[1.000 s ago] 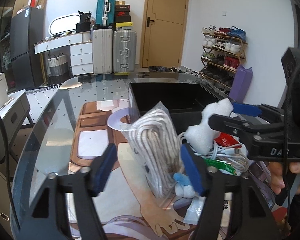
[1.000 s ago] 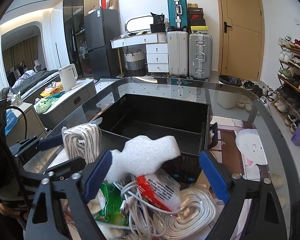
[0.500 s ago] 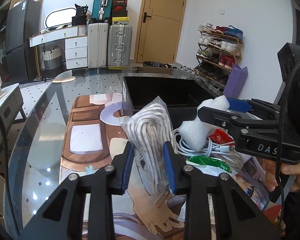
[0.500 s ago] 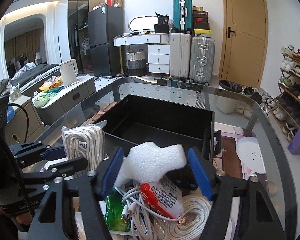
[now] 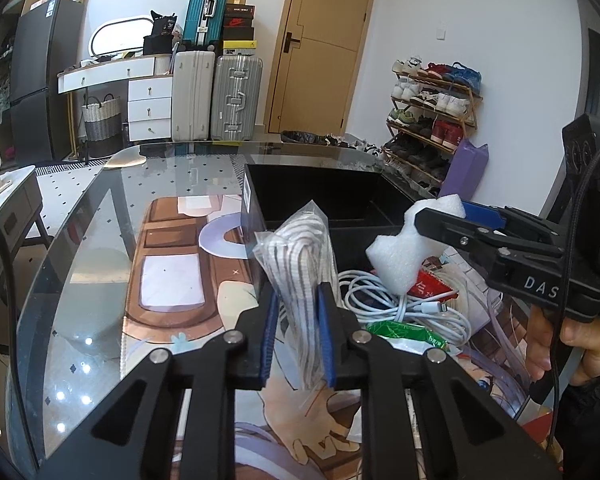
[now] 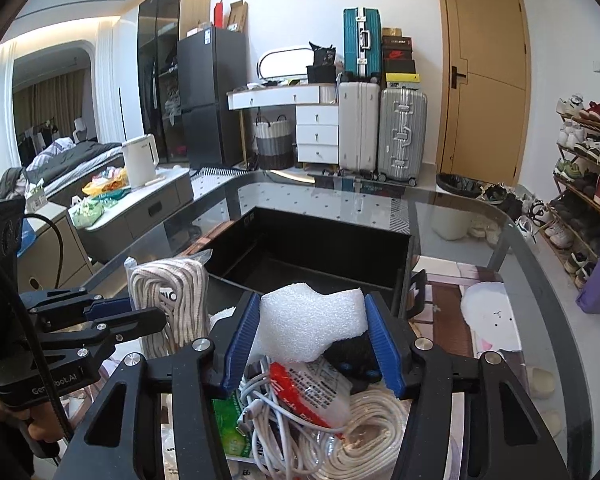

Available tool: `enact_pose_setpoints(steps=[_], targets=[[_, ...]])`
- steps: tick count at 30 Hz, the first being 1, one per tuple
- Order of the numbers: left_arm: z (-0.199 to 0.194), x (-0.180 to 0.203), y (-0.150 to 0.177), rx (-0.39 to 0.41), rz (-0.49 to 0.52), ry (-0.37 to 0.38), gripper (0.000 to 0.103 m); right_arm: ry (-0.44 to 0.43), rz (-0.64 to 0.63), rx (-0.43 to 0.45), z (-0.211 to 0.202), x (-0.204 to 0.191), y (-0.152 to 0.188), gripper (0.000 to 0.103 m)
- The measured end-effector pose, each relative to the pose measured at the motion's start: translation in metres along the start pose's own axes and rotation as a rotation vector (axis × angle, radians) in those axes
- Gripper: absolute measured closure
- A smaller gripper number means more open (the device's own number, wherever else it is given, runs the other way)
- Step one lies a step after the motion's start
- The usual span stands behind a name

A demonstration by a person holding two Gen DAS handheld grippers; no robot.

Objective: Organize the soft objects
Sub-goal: 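Lift the rope bundle and foam sheet and carry both over the black box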

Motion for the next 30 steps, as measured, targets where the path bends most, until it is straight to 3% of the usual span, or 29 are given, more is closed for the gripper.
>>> enact_pose_setpoints(steps=[19,30], targets=[[-0.026,0.007,-0.013,0.090,0.009,0.006,0.090,-0.003,0.038,0.094,-0.027,0.014,-0.008,0.048],[-0.032,0.017,-0.044,0.138,0.051,-0.009,0.090,0.006,0.055,0.116,-0.033,0.026,-0.017,0.048]])
Point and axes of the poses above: each gripper's, at about its wrist camera, not at the fingertips, and z roughly the way its jaws point, x to its right, y to its underside, the point moved 1 cm from there along z, roughly the way its jaws point, and after that the axes turned 8 degrees about y, right-handed, at the moved point
